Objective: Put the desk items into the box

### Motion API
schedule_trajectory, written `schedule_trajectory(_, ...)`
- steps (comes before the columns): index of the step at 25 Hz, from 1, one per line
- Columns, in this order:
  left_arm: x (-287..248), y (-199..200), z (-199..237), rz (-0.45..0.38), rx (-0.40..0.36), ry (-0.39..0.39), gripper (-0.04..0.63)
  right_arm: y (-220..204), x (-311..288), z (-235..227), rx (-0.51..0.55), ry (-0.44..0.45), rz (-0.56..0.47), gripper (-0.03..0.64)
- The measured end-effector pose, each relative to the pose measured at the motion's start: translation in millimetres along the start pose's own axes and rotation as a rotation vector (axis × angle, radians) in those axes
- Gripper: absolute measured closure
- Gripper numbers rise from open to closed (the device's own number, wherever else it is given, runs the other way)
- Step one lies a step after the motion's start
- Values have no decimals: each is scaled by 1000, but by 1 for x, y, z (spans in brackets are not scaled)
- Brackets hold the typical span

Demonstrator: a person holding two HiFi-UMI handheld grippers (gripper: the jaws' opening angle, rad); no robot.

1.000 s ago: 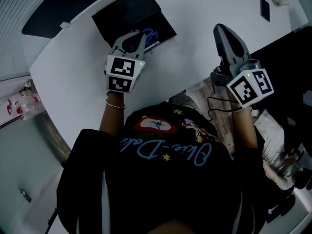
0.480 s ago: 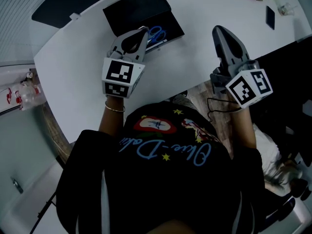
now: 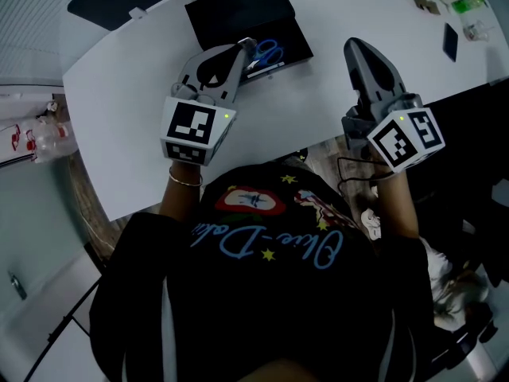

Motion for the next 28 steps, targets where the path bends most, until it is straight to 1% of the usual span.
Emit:
schedule_trajectory(4, 7, 4, 4, -1, -3, 9, 588, 0, -6, 3, 12, 22, 14, 607)
schedule_trajectory(7, 11, 8, 5, -19, -6, 23, 588, 1, -10, 6, 15, 40, 15, 607)
schedule_trajectory(15, 15, 13, 1, -38, -3, 23, 586, -3, -14, 10, 11, 71, 23, 607)
schedule_trajectory(22, 16, 15, -5, -57, 52, 12, 586, 0, -17, 16, 33, 117, 3, 607)
schedule_trajectory(28, 18, 23, -5, -88, 46, 16, 586, 2, -20, 16, 40, 131, 9, 607)
Point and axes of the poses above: the fingertips, and each gripper's own axes: x backward along the fingers, z to its left, y out of its top, the point moved 10 cm from there along x, backward along the fingers, and after that the axes turned 7 degrees about -z, right-handed, at the moved point
